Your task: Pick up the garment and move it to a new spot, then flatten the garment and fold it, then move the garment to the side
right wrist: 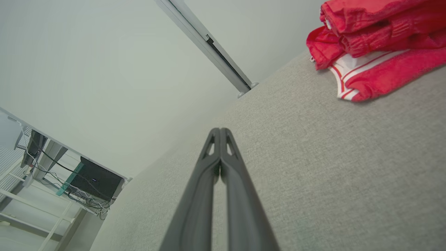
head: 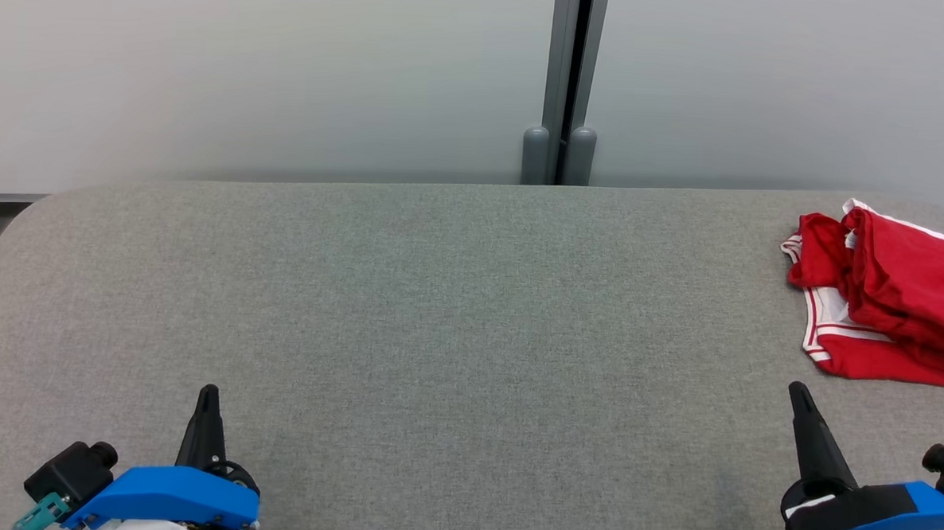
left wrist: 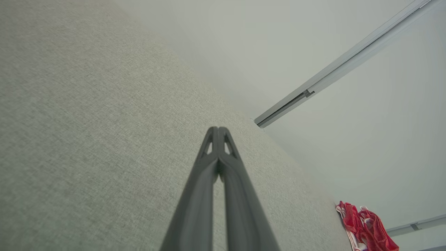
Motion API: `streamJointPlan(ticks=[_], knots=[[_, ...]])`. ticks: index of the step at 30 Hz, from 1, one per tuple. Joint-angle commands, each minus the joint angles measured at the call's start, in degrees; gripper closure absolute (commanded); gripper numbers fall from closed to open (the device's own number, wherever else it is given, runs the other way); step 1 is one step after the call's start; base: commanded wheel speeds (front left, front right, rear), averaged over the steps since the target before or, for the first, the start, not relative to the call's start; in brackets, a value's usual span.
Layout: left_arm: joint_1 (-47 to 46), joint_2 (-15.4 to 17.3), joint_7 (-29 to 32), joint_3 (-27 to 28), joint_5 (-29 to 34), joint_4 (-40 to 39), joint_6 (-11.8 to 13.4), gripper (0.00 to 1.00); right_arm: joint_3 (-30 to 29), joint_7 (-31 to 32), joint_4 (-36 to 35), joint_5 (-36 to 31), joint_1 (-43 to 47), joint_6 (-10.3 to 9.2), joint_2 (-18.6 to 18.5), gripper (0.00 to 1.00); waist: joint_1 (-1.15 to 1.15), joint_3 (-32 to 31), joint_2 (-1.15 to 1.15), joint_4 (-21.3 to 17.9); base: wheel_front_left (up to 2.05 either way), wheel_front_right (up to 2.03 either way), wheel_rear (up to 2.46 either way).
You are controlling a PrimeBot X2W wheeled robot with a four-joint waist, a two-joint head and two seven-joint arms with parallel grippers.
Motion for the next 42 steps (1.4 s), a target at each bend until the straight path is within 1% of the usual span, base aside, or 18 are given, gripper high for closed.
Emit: streamJointPlan(ticks=[1,19,42], knots=[[-1.59,0.10,0.37,0.85,-1.52,-0.66,-0.61,1.00,-0.18,0.22,-0.36,1.82,-1.43,0.02,-0.22,1.00,0.00,-0.01,0.00,0.00,0.00,0.00,0.00],[-2.67,-0.79,3.27,3.60,-12.68,-0.56,-2.83,1.00,-0.43,1.54,1.30,14.49,-2.71,0.03,-0.26,1.00,0.00,-0.12,0.00,-0.10,0.00,0.00,0.00],[-3.71,-1.64,6.18,6.57,-24.01,-0.44,-5.14,1.00,-0.70,2.83,3.02,27.37,-3.99,0.04,-0.30,1.00,-0.01,-0.26,0.00,-0.21,0.00,0.00,0.00]])
